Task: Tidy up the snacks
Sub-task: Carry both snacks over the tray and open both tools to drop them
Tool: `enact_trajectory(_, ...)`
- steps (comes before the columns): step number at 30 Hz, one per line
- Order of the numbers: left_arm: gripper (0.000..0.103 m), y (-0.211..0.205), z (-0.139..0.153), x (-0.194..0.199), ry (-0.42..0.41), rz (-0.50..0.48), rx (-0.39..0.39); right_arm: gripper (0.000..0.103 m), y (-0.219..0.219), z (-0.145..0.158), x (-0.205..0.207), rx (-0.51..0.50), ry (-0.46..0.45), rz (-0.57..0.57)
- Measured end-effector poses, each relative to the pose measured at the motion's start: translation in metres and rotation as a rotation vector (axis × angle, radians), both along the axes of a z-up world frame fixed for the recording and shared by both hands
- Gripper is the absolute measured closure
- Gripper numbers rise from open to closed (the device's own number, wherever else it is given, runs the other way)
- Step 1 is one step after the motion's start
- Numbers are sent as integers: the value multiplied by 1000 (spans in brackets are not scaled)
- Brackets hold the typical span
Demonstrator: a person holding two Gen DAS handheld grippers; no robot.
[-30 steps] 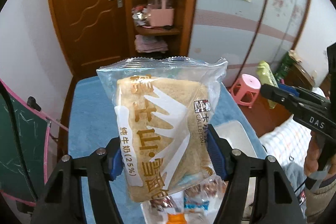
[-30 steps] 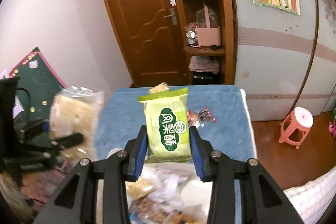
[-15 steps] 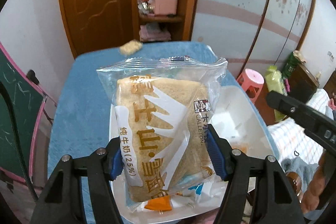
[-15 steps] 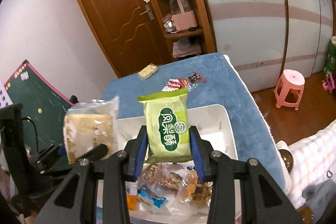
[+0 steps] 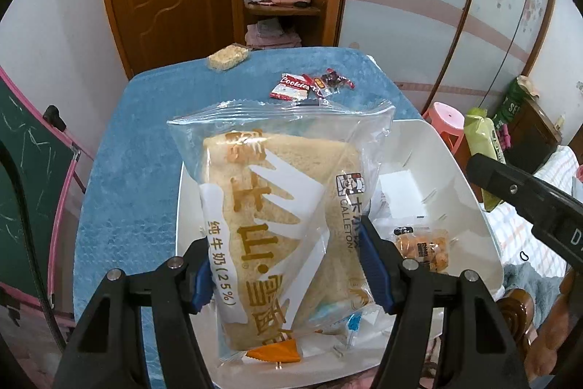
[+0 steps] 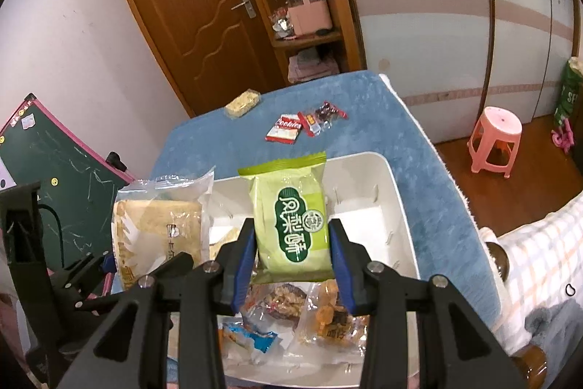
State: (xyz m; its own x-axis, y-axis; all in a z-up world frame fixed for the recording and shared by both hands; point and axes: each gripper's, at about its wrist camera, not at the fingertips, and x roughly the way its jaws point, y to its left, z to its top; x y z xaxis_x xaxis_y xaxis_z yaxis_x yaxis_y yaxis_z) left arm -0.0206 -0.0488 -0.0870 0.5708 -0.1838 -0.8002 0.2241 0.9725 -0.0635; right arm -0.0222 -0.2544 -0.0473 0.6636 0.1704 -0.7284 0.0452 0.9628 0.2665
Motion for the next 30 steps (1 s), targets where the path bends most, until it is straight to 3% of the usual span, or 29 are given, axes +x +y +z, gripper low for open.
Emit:
enact_trajectory(15,36,-1,-13,6,41,26,11,62,6,-13,6,-9,48,16)
enact_trajectory(21,23,6,-19,12,92,68,-29,42,6,-13,4,28,38,21)
enact_trajectory(30,15,9,-14,9,62,83,-44,42,3,-12,2,44,35,12)
